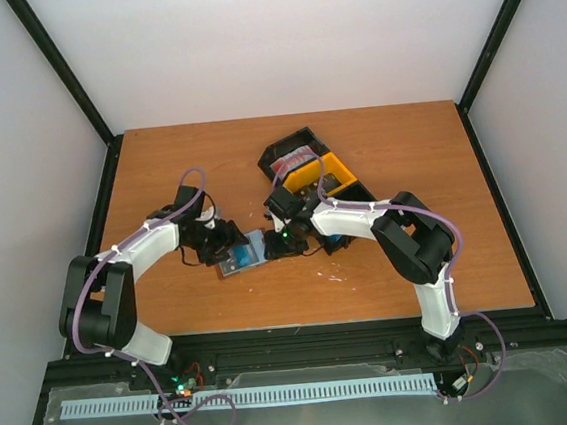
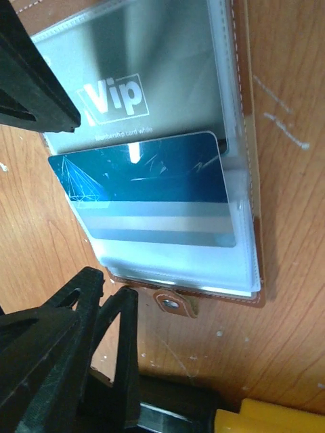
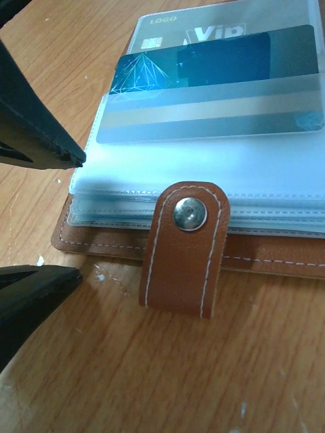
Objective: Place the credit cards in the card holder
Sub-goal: Insert the credit card into the card holder.
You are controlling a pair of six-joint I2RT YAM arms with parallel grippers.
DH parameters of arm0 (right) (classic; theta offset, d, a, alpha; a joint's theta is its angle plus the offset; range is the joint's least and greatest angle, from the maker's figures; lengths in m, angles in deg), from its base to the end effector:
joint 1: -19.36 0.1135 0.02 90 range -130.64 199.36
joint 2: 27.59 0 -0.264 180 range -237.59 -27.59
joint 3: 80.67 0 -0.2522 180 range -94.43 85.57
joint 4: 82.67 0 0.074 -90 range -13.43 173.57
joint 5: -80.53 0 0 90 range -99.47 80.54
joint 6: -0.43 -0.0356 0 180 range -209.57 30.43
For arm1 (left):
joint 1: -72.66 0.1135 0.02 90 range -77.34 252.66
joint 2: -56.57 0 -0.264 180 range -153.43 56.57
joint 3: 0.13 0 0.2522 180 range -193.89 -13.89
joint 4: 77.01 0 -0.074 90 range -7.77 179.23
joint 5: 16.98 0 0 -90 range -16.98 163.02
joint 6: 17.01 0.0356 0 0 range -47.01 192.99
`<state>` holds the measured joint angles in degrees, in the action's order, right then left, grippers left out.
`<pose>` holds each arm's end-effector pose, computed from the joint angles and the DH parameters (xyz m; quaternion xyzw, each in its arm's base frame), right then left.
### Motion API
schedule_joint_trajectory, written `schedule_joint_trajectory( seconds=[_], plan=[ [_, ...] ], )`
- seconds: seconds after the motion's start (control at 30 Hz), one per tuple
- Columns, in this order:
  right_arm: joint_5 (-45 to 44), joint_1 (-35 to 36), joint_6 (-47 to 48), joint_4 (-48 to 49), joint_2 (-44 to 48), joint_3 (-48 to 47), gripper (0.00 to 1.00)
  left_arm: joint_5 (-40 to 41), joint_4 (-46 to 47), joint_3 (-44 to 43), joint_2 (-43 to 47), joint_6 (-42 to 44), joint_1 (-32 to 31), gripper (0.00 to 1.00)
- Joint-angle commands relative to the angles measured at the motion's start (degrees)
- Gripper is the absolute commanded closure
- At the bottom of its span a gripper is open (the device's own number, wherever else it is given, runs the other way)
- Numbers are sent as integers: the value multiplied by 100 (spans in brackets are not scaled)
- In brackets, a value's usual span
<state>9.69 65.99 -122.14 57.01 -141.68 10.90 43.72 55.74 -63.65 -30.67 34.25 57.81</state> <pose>0.2654 0.2980 0.1470 -0.1524 0.9530 0.2562 0.0543 0.2589 -0.0867 0.1764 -0.1566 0.9422 -0.2947 0.0303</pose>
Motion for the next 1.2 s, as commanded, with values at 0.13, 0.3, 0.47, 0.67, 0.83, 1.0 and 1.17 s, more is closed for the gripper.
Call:
schedule_joint_trajectory(
  seconds=[0.13,0.3,0.47,0.67,0.83,1.0,1.17],
  plan=[
    [-117,-3,40,-137,-20,-127,60,47,63,59,-40,-148,-14,47],
    [-136,-5,48,-212,-99,-239,60,116,138,0,-330,-106,-9,45],
    [-197,-5,76,-291,-123,-300,60,108,184,-43,-517,4,-9,44],
    [-219,-8,84,-335,-180,-376,61,23,210,-201,-644,81,-18,57],
    [-301,-5,76,-349,-193,-423,61,-11,203,-297,-750,136,-73,60],
    [-427,-5,34,-356,-193,-415,62,-115,274,-358,-832,148,-183,61],
    [-472,-14,12,-342,-187,-425,62,-217,366,-370,-899,143,-196,61]
  ],
)
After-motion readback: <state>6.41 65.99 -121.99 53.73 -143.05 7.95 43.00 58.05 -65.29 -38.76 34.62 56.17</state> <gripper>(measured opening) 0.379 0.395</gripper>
